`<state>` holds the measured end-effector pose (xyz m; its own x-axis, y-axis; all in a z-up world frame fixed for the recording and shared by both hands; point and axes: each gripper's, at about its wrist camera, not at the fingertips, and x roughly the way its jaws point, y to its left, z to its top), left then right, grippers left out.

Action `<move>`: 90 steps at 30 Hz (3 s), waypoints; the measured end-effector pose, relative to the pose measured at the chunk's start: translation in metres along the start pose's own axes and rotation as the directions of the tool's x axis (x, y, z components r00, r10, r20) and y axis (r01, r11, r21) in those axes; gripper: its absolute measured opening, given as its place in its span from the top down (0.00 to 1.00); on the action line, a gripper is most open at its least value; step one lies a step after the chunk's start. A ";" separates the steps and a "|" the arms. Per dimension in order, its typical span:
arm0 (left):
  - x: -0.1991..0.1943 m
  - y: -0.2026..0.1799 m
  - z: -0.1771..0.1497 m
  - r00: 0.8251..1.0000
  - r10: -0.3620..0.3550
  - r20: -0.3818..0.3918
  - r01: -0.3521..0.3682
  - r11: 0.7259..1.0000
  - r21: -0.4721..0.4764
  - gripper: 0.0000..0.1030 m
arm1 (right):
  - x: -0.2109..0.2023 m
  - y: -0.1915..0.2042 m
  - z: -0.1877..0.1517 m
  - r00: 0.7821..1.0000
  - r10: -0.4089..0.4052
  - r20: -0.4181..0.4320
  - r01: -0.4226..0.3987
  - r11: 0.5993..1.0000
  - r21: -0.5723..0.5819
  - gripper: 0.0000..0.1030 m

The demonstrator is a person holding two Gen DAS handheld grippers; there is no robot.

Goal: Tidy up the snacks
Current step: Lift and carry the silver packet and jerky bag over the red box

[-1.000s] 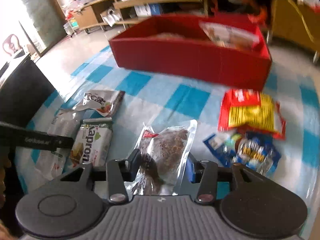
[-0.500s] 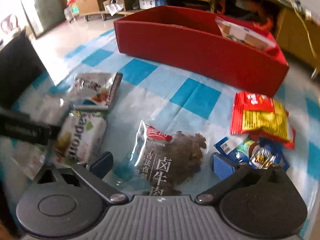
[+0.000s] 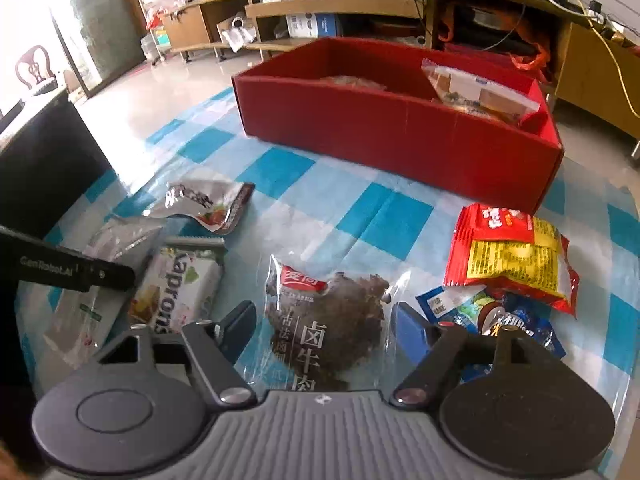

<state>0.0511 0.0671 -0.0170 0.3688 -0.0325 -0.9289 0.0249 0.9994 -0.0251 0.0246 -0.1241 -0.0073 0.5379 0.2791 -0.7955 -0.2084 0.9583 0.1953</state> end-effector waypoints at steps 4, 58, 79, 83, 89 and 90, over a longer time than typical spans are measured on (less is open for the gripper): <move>-0.012 0.000 0.001 0.999 -0.020 0.032 0.020 1.000 0.001 0.54 | -0.013 -0.004 0.007 0.999 0.013 0.045 -0.014 1.000 0.019 0.29; -0.036 -0.083 0.074 0.970 -0.059 0.234 0.022 0.987 0.158 0.54 | -0.041 -0.046 0.067 0.975 -0.044 0.219 0.023 0.995 0.098 0.29; -0.027 -0.099 0.099 0.967 -0.059 0.246 0.015 0.984 0.177 0.54 | -0.034 -0.061 0.087 0.969 -0.079 0.234 0.053 0.992 0.114 0.29; -0.025 -0.101 0.102 0.968 -0.058 0.246 0.014 0.984 0.180 0.53 | -0.032 -0.063 0.090 0.969 -0.082 0.234 0.056 0.992 0.115 0.28; -0.024 -0.103 0.106 0.967 -0.057 0.248 0.012 0.984 0.180 0.53 | -0.032 -0.064 0.091 0.968 -0.086 0.237 0.059 0.991 0.118 0.28; -0.024 -0.103 0.107 0.967 -0.057 0.248 0.012 0.984 0.180 0.53 | -0.031 -0.065 0.091 0.968 -0.087 0.237 0.060 0.991 0.119 0.28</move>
<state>0.1394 -0.0363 0.0474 0.5860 -0.0920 -0.8050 0.1961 0.9801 0.0308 0.0960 -0.1895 0.0574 0.7319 0.2007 -0.6512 -0.0766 0.9738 0.2140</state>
